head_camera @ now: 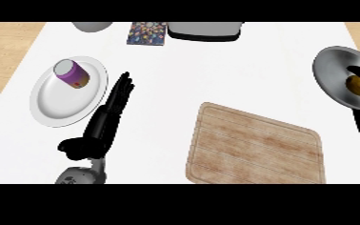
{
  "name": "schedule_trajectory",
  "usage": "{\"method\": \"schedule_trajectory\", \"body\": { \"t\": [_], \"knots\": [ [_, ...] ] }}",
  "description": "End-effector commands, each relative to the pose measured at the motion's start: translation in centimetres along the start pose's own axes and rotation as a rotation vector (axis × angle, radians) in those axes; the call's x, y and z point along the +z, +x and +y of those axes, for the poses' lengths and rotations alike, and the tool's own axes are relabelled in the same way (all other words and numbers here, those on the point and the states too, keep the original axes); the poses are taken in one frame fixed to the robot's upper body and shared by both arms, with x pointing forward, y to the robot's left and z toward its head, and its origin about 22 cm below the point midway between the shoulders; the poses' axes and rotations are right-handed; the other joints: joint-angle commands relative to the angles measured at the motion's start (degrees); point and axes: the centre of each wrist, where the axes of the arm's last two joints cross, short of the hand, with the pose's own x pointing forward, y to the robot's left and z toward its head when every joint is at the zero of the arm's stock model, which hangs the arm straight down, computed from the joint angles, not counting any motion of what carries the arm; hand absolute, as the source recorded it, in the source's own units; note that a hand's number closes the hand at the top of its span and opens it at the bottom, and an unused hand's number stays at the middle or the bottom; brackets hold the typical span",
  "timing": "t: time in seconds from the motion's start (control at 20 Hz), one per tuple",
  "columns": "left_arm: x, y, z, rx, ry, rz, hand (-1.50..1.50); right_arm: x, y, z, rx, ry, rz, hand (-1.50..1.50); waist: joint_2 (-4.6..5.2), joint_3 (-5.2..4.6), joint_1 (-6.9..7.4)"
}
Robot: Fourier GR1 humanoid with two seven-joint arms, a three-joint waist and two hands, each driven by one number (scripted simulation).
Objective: Pick the lemon from the cutting board and place it in the pan
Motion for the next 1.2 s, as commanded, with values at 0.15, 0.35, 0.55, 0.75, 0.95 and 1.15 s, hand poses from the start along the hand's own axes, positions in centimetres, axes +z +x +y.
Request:
{"method": "schedule_trajectory", "body": {
  "t": [0.15, 0.35, 0.55, 0.75, 0.95, 1.15],
  "knots": [
    [-0.2, -0.6, 0.8, -0.029, 0.029, 0.003, 0.0, -0.3, -2.1, -1.7, -0.254, -0.052, -0.001, -1.5, -0.57, -0.18, -1.7],
    [-0.1, -1.0, 0.4, -0.008, 0.043, 0.025, 0.0, -0.1, -4.4, -2.7, -0.375, 0.006, -0.016, -1.5, -0.96, -0.31, -2.48],
    [0.9, -1.0, 0.7, -0.007, 0.057, 0.034, 0.0, 0.8, -8.1, -4.2, -0.486, 0.127, -0.044, -1.5, -1.4, -0.37, -3.13],
    [1.2, -0.4, 1.5, -0.025, 0.045, 0.025, 0.0, 2.5, -10.6, -3.8, -0.469, 0.187, -0.093, -1.5, -1.56, -0.44, -2.92],
    [1.6, 0.2, 1.0, -0.019, 0.064, 0.038, 0.0, 2.6, -11.1, -4.4, -0.475, 0.218, -0.126, -1.5, -1.89, -0.56, -3.52],
    [1.0, -0.9, 0.6, -0.026, 0.07, 0.034, 0.0, 3.9, -12.8, -4.0, -0.443, 0.207, -0.142, -1.5, -1.74, -0.52, -3.44]
  ]
}}
